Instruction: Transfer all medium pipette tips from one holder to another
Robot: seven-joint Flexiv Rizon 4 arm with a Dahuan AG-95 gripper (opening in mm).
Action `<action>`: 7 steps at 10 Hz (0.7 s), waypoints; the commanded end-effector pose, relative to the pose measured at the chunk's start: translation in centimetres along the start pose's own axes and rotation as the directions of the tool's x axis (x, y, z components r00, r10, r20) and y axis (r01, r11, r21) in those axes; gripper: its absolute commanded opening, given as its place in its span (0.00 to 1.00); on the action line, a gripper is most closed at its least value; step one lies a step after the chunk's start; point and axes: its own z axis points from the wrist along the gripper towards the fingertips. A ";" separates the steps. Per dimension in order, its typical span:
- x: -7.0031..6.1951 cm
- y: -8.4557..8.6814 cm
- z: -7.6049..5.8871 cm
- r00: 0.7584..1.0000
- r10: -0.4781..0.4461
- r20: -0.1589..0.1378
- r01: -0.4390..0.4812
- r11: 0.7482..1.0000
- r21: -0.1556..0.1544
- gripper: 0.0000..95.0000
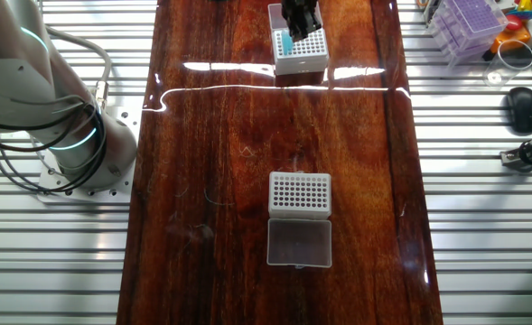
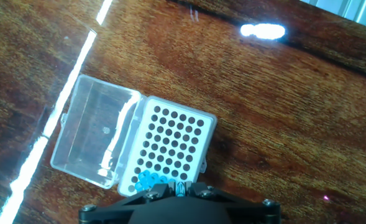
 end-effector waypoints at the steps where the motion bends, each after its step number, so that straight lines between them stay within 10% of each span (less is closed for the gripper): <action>1: -0.1 -0.2 0.6 1.000 -0.002 0.000 0.002 1.000 0.003 0.00; 4: -0.3 -0.2 1.6 1.000 0.012 -0.003 -0.012 1.000 0.005 0.00; 6: -0.3 -0.2 1.9 1.000 0.004 0.002 -0.004 1.000 0.001 0.40; 7: -0.2 -0.2 1.9 1.000 0.000 0.005 0.000 1.000 -0.001 0.40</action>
